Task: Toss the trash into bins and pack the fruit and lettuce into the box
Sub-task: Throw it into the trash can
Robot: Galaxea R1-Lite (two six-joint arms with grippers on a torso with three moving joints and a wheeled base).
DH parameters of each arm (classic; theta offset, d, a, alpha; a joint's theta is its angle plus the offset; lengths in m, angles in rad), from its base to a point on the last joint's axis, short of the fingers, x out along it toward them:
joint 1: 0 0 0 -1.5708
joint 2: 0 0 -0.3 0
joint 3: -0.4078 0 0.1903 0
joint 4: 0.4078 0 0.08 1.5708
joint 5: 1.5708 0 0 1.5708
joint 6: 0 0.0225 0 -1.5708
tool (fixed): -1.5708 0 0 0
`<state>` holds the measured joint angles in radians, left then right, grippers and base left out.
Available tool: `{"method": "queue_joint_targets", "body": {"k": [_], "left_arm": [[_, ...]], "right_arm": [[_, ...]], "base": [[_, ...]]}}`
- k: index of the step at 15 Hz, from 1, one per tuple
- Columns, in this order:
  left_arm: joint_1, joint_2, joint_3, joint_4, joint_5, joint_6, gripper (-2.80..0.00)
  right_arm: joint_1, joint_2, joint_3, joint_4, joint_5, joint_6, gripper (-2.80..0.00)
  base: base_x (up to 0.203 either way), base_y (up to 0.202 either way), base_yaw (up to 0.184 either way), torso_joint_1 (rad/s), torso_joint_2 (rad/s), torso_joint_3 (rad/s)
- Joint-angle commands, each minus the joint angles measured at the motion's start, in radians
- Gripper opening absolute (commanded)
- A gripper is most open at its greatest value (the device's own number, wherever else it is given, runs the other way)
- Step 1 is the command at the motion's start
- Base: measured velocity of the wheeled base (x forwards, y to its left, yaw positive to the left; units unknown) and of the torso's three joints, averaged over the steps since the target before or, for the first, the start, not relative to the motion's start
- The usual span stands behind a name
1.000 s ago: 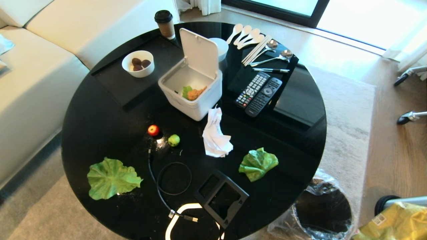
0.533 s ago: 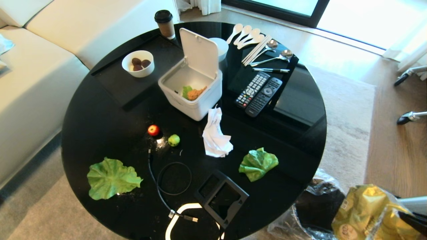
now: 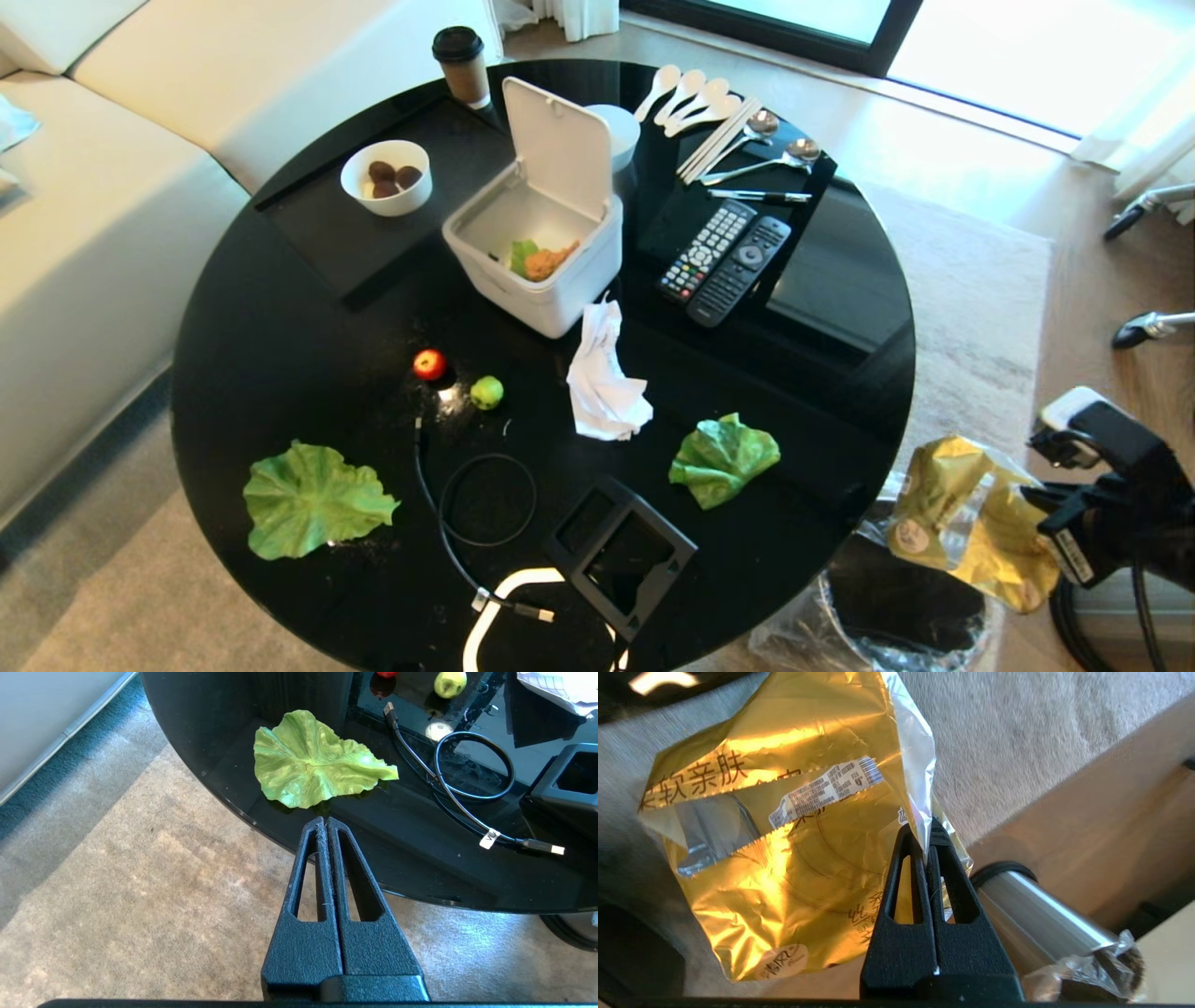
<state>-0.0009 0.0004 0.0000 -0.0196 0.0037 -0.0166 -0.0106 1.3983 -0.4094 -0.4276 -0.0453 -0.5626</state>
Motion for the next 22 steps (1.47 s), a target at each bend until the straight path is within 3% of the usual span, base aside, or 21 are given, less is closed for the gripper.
{"method": "queue_joint_targets", "body": {"k": [1,6,18,22], "left_arm": [[0.001,0.001,0.000,0.000,0.001,0.000,-2.80],[0.000,0.000,0.000,0.000,0.001,0.000,-2.80],[0.001,0.000,0.000,0.000,0.001,0.000,-2.80],[-0.001,0.000,0.000,0.000,0.001,0.000,-2.80]], "right_arm": [[-0.018,0.069,-0.042,0.026,-0.003,-0.049,-2.80],[-0.080,0.078,-0.070,0.109,-0.038,-0.080,-2.80],[-0.073,0.307,-0.071,0.101,-0.027,-0.085,-2.80],[-0.050,0.345,-0.079,0.101,0.046,-0.082,-2.80]], "base": [[0.000,0.000,0.000,0.000,0.00,0.000],[0.000,0.000,0.000,0.000,0.00,0.000],[0.000,0.000,0.000,0.000,0.00,0.000],[0.000,0.000,0.000,0.000,0.00,0.000]]}}
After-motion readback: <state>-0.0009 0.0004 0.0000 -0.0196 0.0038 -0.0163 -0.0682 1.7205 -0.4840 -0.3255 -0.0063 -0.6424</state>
